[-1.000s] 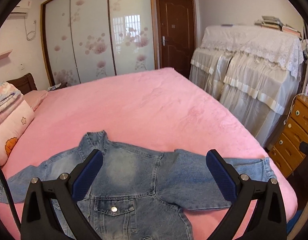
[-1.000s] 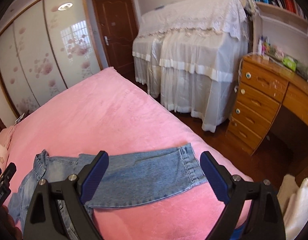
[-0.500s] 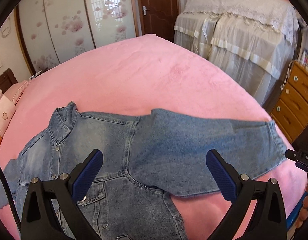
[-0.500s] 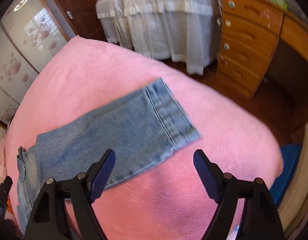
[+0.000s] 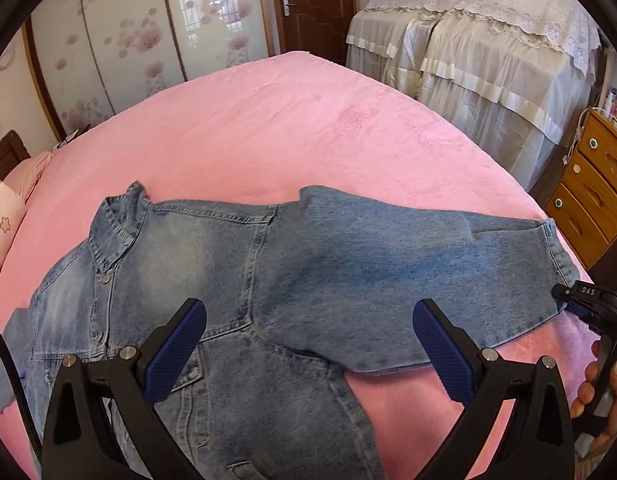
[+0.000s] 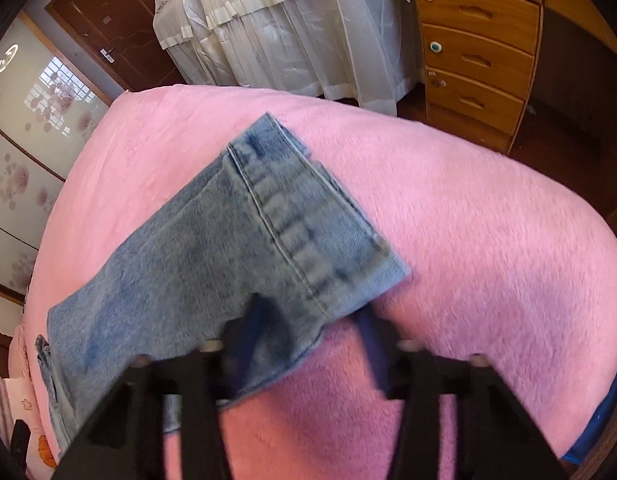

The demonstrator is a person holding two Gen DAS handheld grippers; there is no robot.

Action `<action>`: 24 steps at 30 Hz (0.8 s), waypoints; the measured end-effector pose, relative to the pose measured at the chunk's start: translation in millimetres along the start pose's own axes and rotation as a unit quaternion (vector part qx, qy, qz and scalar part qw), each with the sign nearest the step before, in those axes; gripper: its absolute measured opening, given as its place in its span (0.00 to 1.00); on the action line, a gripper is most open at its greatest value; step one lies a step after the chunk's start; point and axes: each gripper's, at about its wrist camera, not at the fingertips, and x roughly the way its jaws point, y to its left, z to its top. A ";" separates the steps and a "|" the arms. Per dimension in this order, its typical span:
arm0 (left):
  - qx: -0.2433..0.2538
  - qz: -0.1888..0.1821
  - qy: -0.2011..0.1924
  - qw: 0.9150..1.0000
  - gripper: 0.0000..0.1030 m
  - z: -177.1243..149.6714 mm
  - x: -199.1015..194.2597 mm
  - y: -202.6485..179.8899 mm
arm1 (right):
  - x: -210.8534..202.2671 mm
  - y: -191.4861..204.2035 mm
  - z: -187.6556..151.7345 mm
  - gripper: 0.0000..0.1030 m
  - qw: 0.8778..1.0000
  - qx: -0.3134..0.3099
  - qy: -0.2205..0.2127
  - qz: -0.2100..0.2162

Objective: Fold large clothes
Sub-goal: 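Fold the gripped sleeve across the jacket front with the right tool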

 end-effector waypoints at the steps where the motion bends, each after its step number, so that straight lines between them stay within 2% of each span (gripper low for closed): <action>1: -0.005 0.004 0.000 1.000 0.99 -1.5 -1.4 7.4 | -2.3 1.8 0.5 0.13 1.000 0.000 -0.006 0.005; 4: -0.029 0.021 -0.005 0.999 0.99 -8.2 -9.0 37.2 | -31.6 24.3 -2.1 0.12 0.998 -0.031 -0.054 0.033; 6: -0.048 0.028 -0.005 0.998 0.99 -13.1 -13.7 59.1 | -64.5 53.6 -11.8 0.11 0.990 -0.075 -0.086 0.079; 10: -0.091 0.034 0.005 0.995 0.99 -25.8 -21.6 104.0 | -118.8 130.1 -45.6 0.11 0.963 -0.184 -0.118 0.159; 14: -0.113 0.052 0.008 0.992 0.99 -38.5 -29.2 138.8 | -138.9 214.6 -105.0 0.11 0.923 -0.306 -0.100 0.211; 16: -0.121 0.065 0.007 0.990 0.99 -46.6 -32.3 154.8 | -132.4 252.3 -149.5 0.11 0.898 -0.374 -0.084 0.215; 19: -0.132 0.063 0.021 0.989 0.99 -58.1 -29.5 176.4 | -106.9 283.1 -203.8 0.11 0.874 -0.435 -0.043 0.211; 22: -0.139 0.036 0.046 0.989 0.99 -71.8 -20.3 190.7 | -71.6 297.5 -246.3 0.14 0.857 -0.485 -0.012 0.174; 24: -0.142 0.015 0.065 0.988 0.99 -81.1 -12.8 195.5 | -49.8 297.2 -270.2 0.15 0.850 -0.505 0.008 0.151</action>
